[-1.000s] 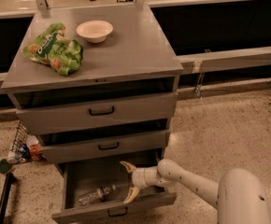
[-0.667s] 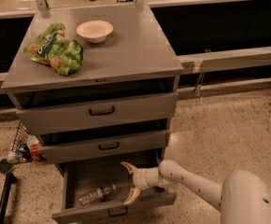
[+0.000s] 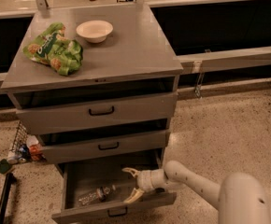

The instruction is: Pick water bottle from bottom drawer and place on counter

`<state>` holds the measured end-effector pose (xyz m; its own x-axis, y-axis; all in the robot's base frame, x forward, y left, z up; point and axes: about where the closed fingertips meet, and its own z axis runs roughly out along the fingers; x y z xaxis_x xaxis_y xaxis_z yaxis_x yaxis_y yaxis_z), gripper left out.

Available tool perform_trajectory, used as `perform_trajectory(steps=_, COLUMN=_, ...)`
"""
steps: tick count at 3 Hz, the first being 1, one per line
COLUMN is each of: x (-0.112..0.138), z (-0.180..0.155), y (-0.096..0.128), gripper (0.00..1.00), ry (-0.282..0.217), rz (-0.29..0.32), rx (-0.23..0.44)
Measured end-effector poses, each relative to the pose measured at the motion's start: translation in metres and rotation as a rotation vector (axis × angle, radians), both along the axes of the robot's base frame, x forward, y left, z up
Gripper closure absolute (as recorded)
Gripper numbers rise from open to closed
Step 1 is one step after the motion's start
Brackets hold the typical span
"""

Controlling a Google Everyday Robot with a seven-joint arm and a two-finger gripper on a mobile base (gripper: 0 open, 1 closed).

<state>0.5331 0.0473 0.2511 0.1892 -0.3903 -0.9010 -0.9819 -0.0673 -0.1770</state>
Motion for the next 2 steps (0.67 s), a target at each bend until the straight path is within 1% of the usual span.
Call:
perform_trajectory(steps=1, x=0.057, z=0.022, y=-0.006, gripper=0.49, ry=0.003, rz=0.033, rx=0.069)
perform_trajectory(steps=2, x=0.138, z=0.049, y=-0.055, gripper=0.71, ry=-0.114, rz=-0.091, rx=0.036)
